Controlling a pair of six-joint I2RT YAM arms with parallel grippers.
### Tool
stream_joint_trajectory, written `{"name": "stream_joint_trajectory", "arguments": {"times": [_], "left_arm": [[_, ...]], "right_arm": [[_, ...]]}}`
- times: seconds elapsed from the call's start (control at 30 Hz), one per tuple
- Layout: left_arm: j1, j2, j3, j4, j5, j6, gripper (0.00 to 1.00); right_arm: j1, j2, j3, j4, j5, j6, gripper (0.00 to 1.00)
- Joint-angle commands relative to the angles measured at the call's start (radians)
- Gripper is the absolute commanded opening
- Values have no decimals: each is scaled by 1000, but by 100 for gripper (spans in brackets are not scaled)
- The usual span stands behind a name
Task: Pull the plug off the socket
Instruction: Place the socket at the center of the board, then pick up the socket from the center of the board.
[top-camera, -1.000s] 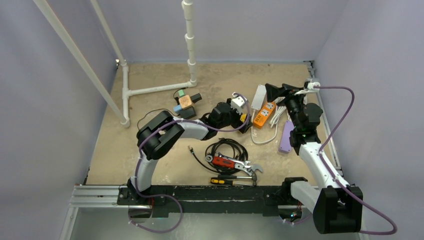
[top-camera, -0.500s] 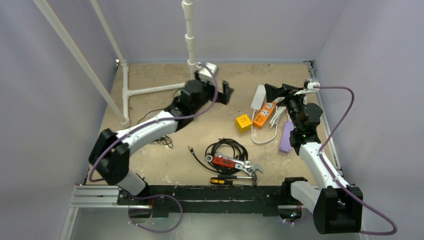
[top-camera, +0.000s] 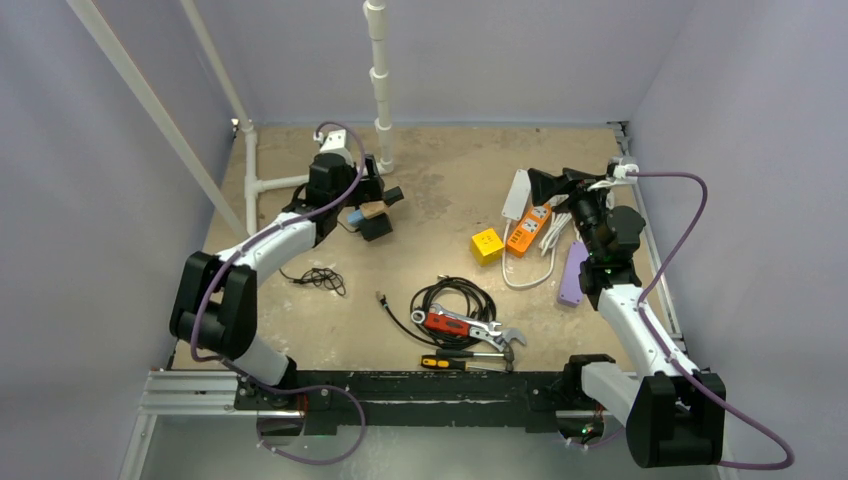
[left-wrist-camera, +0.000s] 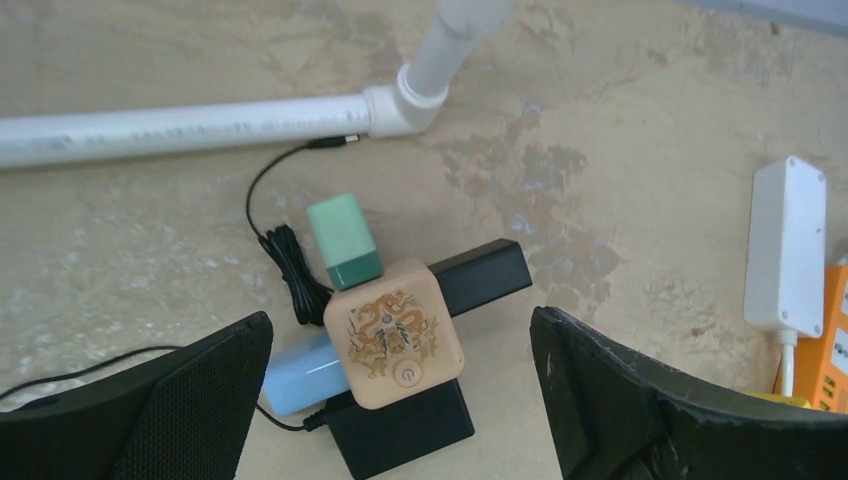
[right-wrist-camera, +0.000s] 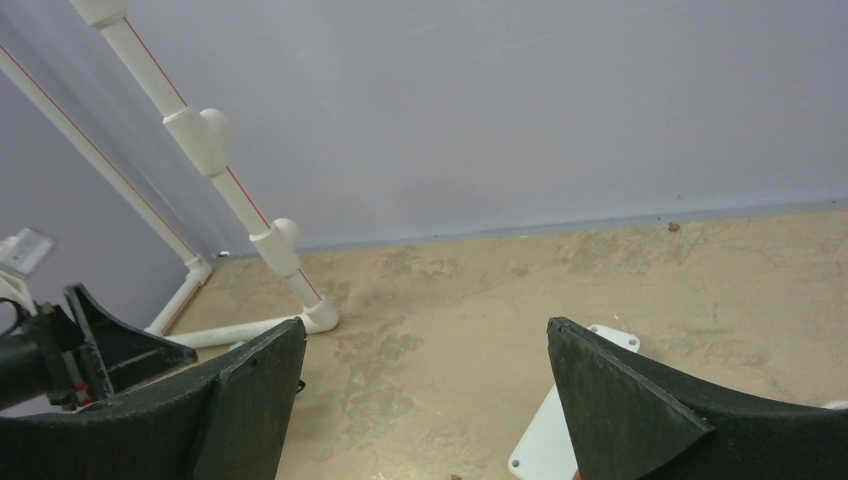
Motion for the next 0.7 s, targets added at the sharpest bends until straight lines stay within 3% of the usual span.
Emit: {"name": "stream_joint_trajectory", "arguments": {"times": [0.0,0.53,0.67], "left_arm": [[4,60,5,36,86,-65,99],[5,188,29,39,60,-50,96],[9,203,36,47,68,-55,87]], "right_arm": [[2,10,10,11,-3,-2,92],[2,57,14,21,-12,-1,85],[2,60,14,22,-14,-2,84]]}}
